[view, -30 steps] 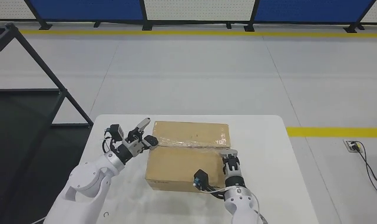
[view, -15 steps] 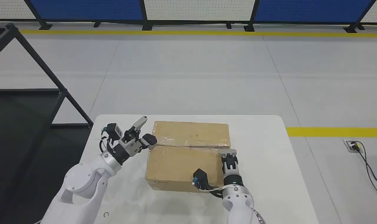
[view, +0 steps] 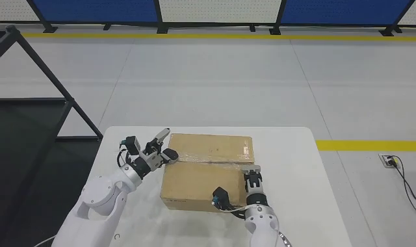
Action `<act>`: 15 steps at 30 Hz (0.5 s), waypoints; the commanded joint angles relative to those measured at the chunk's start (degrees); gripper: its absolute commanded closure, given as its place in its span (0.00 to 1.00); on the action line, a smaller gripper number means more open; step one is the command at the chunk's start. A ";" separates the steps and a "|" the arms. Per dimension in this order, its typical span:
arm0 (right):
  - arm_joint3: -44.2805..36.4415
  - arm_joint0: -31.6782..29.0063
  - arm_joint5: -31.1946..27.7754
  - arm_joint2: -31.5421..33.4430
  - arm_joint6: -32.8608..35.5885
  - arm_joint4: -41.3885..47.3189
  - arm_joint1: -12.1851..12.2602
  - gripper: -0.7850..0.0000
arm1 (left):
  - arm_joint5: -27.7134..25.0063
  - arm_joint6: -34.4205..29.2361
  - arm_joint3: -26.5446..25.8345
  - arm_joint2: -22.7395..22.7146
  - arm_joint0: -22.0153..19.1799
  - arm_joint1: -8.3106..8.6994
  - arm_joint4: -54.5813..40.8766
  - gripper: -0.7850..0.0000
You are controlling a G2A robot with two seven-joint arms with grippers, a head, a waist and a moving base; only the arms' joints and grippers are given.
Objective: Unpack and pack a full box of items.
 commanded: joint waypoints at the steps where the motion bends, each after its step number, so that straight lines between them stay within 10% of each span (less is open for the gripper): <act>1: -0.09 -0.09 -0.01 0.08 -0.31 -0.22 -0.06 1.00 | -0.05 -0.19 0.30 0.10 -0.02 -0.04 0.04 0.00; 9: -0.21 -0.42 -0.57 0.42 -0.91 -1.50 -0.38 0.99 | 0.20 -0.78 0.49 0.13 0.14 -0.12 0.53 0.00; 11: -0.29 -0.53 -0.74 0.49 -0.75 -1.63 -0.50 0.07 | 0.33 -0.86 0.42 0.18 0.15 -0.14 0.61 0.00; 15: -0.46 -0.80 -0.53 0.68 -0.20 -1.81 -0.75 0.00 | 0.22 -0.94 0.27 0.25 0.16 -0.21 0.81 0.00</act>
